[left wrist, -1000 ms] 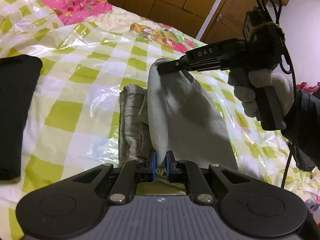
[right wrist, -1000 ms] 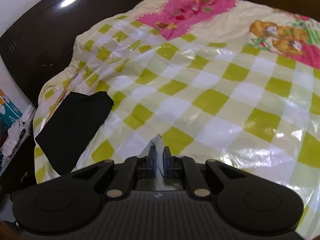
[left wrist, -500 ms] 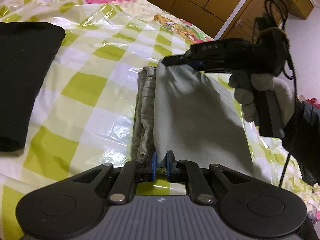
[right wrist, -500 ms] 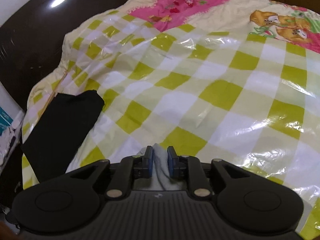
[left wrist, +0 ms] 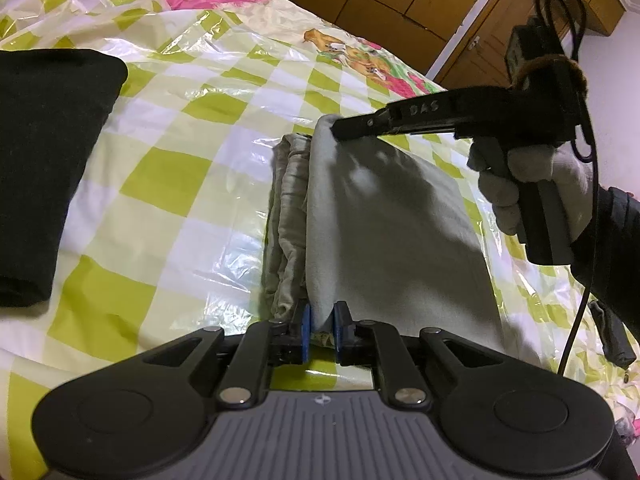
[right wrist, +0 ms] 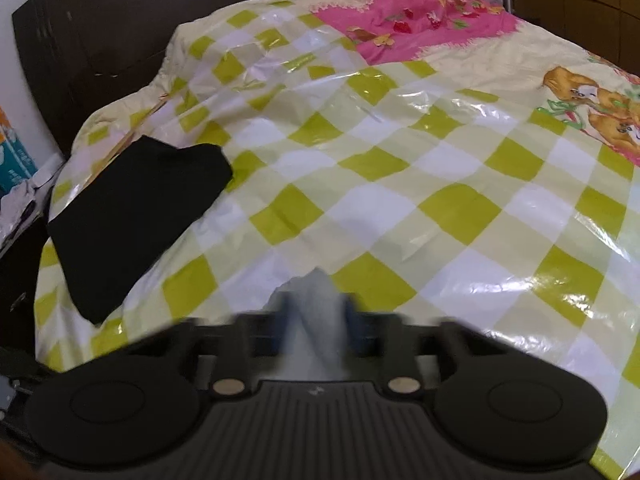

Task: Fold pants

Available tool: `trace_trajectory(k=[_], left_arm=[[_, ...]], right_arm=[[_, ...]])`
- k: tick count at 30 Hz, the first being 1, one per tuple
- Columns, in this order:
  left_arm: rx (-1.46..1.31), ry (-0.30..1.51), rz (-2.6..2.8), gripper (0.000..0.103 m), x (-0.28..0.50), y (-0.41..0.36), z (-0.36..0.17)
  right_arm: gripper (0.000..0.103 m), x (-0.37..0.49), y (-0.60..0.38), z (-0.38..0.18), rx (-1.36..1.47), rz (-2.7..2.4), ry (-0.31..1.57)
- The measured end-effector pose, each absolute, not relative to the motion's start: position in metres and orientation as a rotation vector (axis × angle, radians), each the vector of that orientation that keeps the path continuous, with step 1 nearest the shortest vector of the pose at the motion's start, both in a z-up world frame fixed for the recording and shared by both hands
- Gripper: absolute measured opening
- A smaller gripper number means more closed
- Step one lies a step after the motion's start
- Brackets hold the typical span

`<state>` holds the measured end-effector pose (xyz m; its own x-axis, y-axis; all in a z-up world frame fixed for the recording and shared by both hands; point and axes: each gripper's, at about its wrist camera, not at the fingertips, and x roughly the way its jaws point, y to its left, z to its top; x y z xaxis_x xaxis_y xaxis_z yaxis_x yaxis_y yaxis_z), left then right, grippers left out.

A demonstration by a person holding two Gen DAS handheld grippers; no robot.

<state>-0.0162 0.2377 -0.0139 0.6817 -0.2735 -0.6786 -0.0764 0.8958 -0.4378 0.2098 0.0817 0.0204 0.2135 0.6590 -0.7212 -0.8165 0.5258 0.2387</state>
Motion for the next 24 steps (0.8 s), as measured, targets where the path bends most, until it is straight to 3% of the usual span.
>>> trace_trajectory(k=[8, 15, 17, 24], left_arm=[[-0.477, 0.769, -0.066, 0.024, -0.026, 0.247, -0.011], [-0.501, 0.813, -0.028, 0.025, -0.026, 0.251, -0.026], [-0.491, 0.824, -0.028, 0.027, -0.026, 0.252, -0.025], [-0.435, 0.806, -0.01, 0.028, -0.033, 0.253, -0.002]], right_arm=[[0.003, 0.198, 0.083, 0.054, -0.117, 1.062, 0.801], [0.005, 0.191, 0.127, -0.01, -0.182, 1.009, 0.836], [0.009, 0.186, 0.132, -0.016, -0.194, 0.993, 0.801], [0.014, 0.209, 0.107, 0.021, -0.035, 0.956, 0.793]])
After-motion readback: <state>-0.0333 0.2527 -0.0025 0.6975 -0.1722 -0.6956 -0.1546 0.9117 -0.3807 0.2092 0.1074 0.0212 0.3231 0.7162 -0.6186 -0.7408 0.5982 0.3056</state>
